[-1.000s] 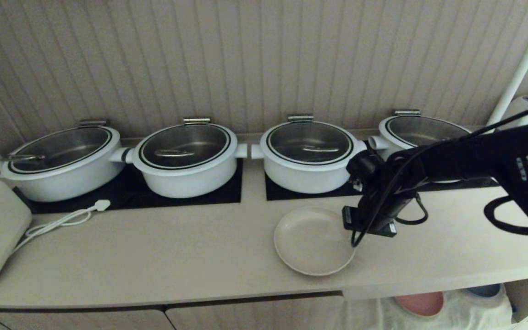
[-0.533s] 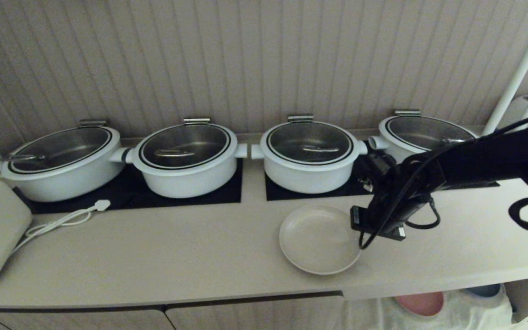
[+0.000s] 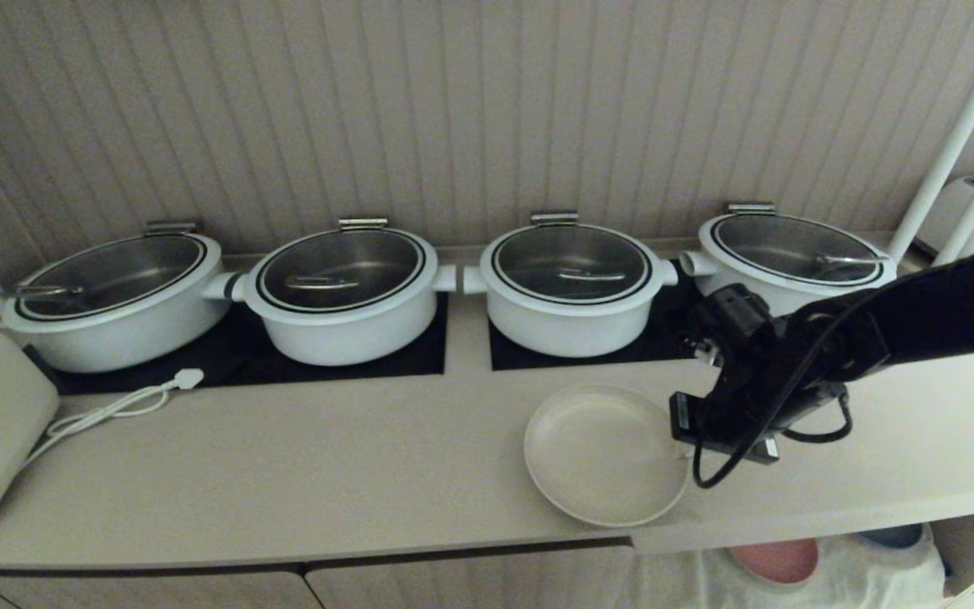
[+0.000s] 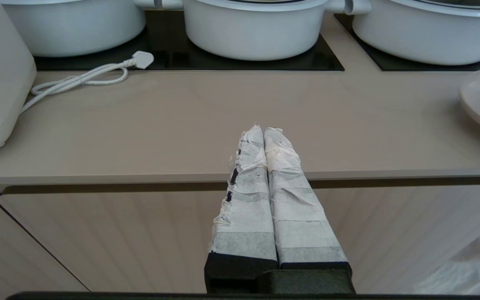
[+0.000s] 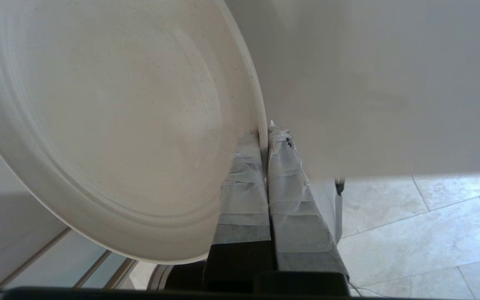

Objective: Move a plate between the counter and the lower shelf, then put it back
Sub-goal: Pick up the plate, then put the plate in the cupboard

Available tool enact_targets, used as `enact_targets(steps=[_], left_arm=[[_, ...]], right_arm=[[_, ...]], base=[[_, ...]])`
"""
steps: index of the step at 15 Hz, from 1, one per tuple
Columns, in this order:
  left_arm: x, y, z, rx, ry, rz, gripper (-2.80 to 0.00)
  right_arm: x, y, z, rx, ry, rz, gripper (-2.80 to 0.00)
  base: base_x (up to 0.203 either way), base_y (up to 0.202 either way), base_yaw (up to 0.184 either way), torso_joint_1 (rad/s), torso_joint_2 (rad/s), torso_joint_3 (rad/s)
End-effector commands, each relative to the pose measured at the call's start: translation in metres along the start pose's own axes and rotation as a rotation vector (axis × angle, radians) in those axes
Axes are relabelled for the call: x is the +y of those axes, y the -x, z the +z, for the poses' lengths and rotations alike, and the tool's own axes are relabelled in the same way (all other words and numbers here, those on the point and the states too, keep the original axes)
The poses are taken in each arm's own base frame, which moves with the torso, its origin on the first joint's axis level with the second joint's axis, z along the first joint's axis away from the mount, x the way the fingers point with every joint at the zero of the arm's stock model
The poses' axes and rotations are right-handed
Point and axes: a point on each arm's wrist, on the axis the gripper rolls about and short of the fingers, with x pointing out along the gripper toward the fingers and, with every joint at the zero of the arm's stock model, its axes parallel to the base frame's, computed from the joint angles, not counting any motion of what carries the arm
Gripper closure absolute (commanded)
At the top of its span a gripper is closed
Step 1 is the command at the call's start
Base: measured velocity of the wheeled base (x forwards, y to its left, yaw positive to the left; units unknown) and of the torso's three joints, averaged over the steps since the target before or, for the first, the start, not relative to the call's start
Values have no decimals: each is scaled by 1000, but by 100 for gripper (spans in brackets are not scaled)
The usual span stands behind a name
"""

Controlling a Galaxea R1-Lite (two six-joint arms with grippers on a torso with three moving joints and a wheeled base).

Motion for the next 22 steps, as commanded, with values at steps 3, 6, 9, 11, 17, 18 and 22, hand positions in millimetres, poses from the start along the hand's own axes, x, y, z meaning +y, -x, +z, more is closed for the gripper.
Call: enact_targets(steps=[3, 6, 9, 11, 17, 18, 22], left_arm=[[0, 0, 0, -1, 1, 0, 0], [0, 0, 0, -1, 1, 0, 0], [0, 0, 0, -1, 1, 0, 0], [0, 0, 0, -1, 1, 0, 0], [0, 0, 0, -1, 1, 0, 0], [0, 0, 0, -1, 1, 0, 0], [0, 0, 0, -1, 1, 0, 0]], right_arm=[[-10, 26, -22, -25, -2, 27, 0], [-18, 40, -38, -24, -2, 30, 0], [-25, 54, -54, -30, -10, 43, 0], [-30, 61, -65, -39, -15, 48, 0], [-48, 82, -102, -42, -15, 51, 0], [-52, 84, -109, -38, -16, 48, 0], [-66, 95, -136, -42, -13, 49, 0]], base=[[0, 0, 0, 0, 0, 0], [0, 0, 0, 0, 0, 0], [0, 0, 0, 0, 0, 0], [0, 0, 0, 0, 0, 0], [0, 0, 0, 0, 0, 0], [0, 0, 0, 0, 0, 0], [0, 0, 0, 0, 0, 0]])
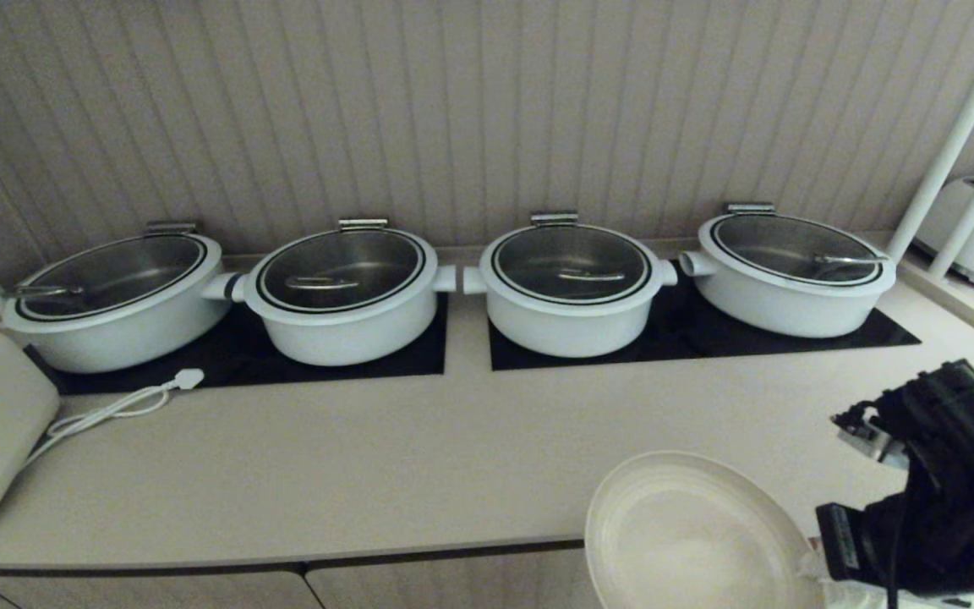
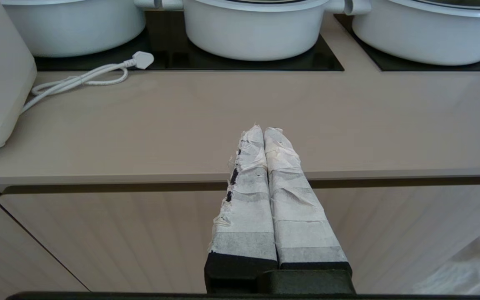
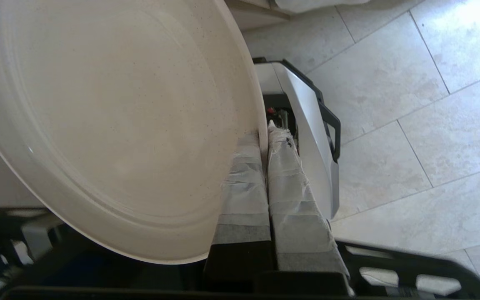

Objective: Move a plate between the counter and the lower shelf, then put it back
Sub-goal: Put the plate in the cupboard

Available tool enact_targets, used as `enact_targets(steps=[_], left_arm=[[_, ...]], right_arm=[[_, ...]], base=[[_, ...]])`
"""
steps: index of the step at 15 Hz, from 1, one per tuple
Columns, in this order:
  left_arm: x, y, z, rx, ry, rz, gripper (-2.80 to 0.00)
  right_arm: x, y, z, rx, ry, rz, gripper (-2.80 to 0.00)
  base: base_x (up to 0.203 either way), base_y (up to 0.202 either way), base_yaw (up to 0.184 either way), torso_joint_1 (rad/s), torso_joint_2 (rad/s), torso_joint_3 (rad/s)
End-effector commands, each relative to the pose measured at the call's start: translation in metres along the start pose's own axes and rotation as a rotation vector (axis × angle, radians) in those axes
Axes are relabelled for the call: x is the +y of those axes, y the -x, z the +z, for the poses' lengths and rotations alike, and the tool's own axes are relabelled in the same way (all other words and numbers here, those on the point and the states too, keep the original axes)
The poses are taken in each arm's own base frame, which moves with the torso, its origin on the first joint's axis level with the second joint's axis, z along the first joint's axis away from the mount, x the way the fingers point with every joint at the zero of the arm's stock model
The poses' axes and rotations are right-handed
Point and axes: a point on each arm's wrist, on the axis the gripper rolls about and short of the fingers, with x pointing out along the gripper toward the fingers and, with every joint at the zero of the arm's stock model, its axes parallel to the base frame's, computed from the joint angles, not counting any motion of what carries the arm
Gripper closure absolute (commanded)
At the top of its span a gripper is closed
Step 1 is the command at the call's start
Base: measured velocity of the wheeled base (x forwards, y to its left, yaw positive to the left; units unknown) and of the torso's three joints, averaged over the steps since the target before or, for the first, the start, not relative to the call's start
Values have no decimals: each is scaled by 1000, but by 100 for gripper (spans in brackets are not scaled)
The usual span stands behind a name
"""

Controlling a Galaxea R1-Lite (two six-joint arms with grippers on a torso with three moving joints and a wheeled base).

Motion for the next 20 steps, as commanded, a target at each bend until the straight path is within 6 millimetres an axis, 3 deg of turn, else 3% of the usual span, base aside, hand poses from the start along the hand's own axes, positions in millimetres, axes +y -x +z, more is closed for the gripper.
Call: enact_targets(steps=[1, 13, 20], left_arm=[[0, 0, 0, -1, 1, 0, 0], [0, 0, 0, -1, 2, 0, 0], [0, 0, 0, -1, 1, 0, 0]], right_arm=[[-8, 11, -17, -21, 0, 12, 0], [-48, 18, -78, -16, -42, -14, 0], [-53, 18, -89, 6, -50, 18, 0]], base=[[0, 0, 0, 0, 0, 0], [0, 0, 0, 0, 0, 0], [0, 0, 0, 0, 0, 0]])
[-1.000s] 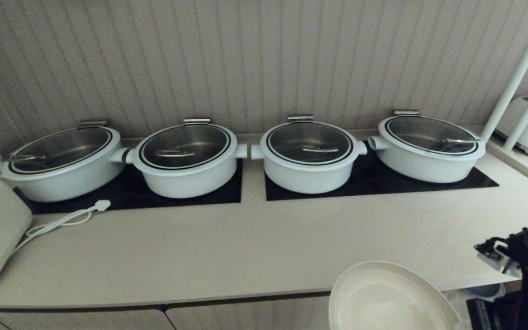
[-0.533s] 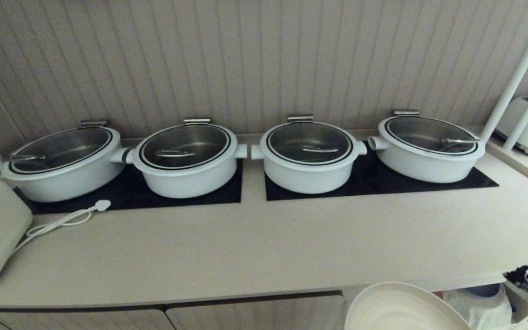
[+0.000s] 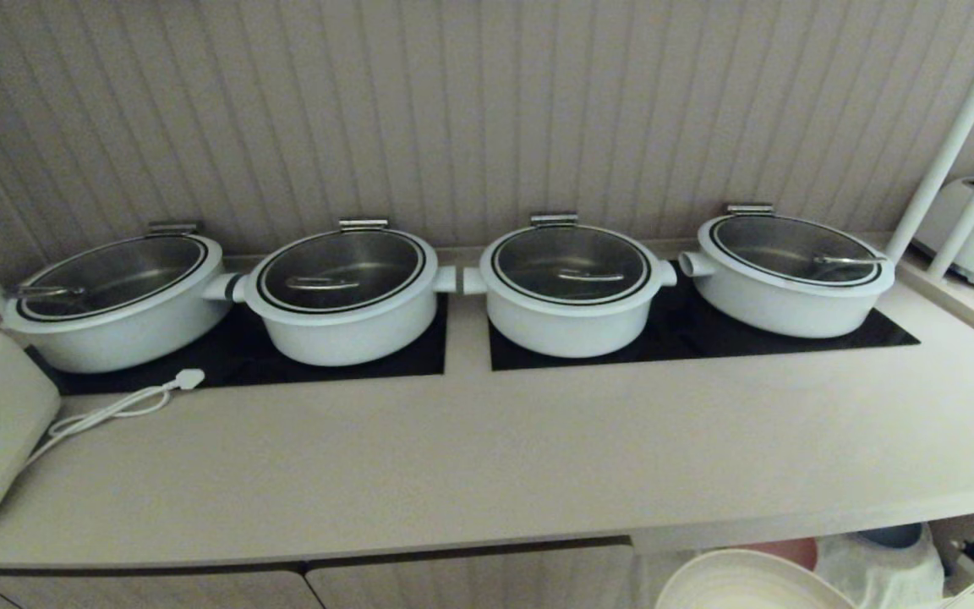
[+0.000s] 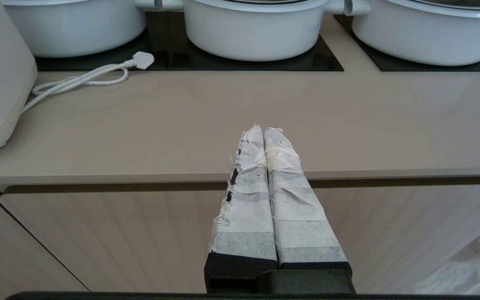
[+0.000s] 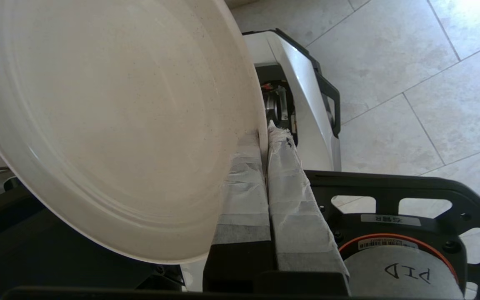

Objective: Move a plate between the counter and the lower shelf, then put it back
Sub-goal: Put the plate in the cupboard

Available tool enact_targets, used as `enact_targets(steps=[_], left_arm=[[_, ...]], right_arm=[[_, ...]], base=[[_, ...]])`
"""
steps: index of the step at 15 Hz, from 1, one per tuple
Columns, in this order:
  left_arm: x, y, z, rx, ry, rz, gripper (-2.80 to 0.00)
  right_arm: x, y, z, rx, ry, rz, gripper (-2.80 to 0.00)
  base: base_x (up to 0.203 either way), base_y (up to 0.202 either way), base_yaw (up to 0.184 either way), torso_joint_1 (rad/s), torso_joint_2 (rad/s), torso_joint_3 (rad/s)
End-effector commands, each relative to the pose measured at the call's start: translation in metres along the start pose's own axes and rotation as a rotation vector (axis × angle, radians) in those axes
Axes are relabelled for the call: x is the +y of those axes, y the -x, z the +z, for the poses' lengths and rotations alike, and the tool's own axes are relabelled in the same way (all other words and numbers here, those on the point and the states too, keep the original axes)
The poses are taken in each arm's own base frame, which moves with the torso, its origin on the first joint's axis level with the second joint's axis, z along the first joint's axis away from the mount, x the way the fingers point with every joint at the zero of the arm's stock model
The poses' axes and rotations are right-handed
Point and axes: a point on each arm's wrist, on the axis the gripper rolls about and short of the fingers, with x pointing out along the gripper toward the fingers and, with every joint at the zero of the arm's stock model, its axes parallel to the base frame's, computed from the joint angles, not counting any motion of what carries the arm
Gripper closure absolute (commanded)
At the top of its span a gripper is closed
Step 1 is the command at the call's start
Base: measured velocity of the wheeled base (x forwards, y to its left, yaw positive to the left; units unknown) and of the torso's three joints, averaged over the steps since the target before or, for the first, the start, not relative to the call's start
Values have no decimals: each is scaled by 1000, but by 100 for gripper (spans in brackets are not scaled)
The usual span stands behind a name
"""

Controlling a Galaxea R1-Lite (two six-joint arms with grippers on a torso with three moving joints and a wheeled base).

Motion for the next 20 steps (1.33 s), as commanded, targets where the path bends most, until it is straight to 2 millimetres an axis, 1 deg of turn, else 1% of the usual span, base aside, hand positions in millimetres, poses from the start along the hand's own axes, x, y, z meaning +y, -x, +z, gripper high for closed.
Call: enact_targets(steps=[1, 4, 20], left_arm=[[0, 0, 0, -1, 1, 0, 0], [0, 0, 0, -1, 1, 0, 0], [0, 0, 0, -1, 1, 0, 0]], right_arm=[[-2, 0, -4, 1, -4, 6, 0], [-7, -3, -11, 0, -3, 8, 0], [-6, 0, -10, -21, 0, 27, 0]], base=[[0, 0, 0, 0, 0, 0], [0, 0, 0, 0, 0, 0], [0, 0, 0, 0, 0, 0]])
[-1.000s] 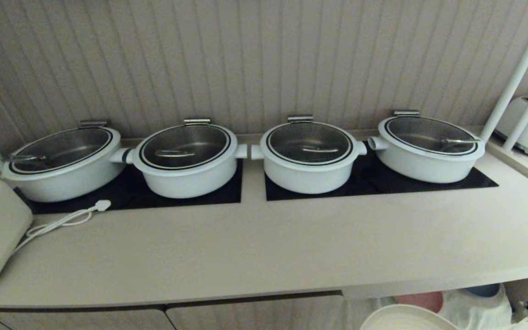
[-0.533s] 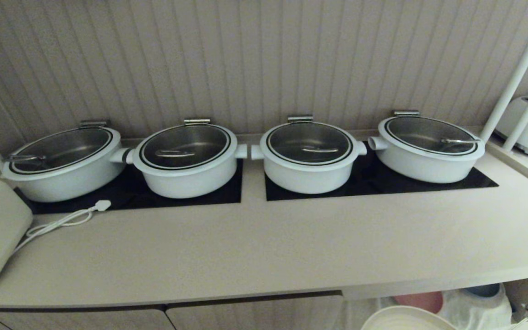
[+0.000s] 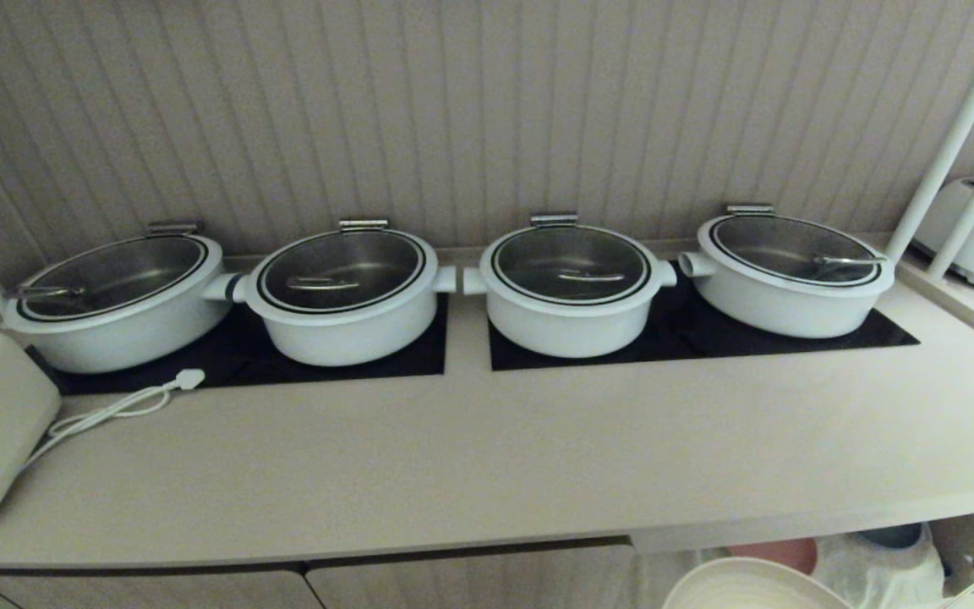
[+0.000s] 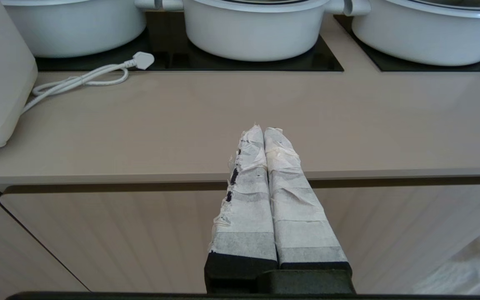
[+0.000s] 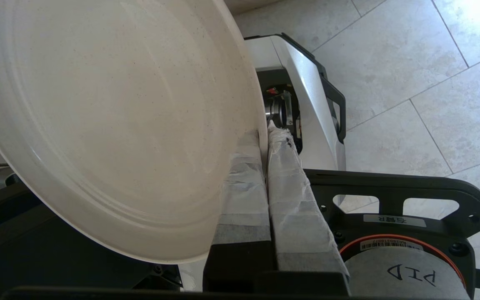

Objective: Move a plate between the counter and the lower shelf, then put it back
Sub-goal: Put the plate in the cupboard

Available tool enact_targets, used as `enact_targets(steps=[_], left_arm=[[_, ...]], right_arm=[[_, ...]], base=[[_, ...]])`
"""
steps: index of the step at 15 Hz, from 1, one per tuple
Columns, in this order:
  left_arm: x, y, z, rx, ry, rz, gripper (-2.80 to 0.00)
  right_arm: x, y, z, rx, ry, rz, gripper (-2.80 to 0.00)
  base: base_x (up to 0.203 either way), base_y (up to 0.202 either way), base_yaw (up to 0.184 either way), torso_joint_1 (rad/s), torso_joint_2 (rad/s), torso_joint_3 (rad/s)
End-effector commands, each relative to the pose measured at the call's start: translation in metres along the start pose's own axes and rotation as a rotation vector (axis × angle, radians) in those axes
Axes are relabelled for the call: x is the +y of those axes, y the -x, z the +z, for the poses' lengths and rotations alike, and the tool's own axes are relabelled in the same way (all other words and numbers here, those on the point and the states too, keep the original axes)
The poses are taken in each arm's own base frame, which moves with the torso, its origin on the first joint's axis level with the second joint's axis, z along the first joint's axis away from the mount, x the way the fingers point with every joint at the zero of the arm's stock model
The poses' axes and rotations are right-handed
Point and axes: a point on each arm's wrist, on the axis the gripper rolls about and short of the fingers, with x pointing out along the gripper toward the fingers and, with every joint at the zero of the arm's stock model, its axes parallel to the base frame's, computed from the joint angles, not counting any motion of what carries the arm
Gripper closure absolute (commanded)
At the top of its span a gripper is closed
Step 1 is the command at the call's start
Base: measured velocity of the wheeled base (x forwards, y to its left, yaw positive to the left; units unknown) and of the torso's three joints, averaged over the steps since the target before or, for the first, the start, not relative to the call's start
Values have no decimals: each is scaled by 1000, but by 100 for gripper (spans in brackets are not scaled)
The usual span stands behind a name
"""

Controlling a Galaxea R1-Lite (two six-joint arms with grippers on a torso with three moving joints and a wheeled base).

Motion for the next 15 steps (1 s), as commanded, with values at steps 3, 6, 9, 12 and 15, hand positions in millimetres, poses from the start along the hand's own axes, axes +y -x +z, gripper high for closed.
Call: enact_targets(steps=[3, 6, 9, 12, 15], left_arm=[[0, 0, 0, -1, 1, 0, 0], [0, 0, 0, -1, 1, 0, 0], [0, 0, 0, -1, 1, 0, 0], [0, 0, 0, -1, 2, 0, 0], [0, 0, 0, -1, 2, 0, 0]], right_arm=[[0, 3, -2, -20, -1, 15, 0], [-3, 5, -6, -25, -4, 20, 0], [-3, 5, -6, -25, -5, 21, 0], [-3, 5, -7, -17, -5, 31, 0], [-2, 5, -6, -15, -9, 32, 0]], base=[[0, 0, 0, 0, 0, 0], [0, 0, 0, 0, 0, 0], [0, 0, 0, 0, 0, 0], [0, 0, 0, 0, 0, 0], [0, 0, 0, 0, 0, 0]])
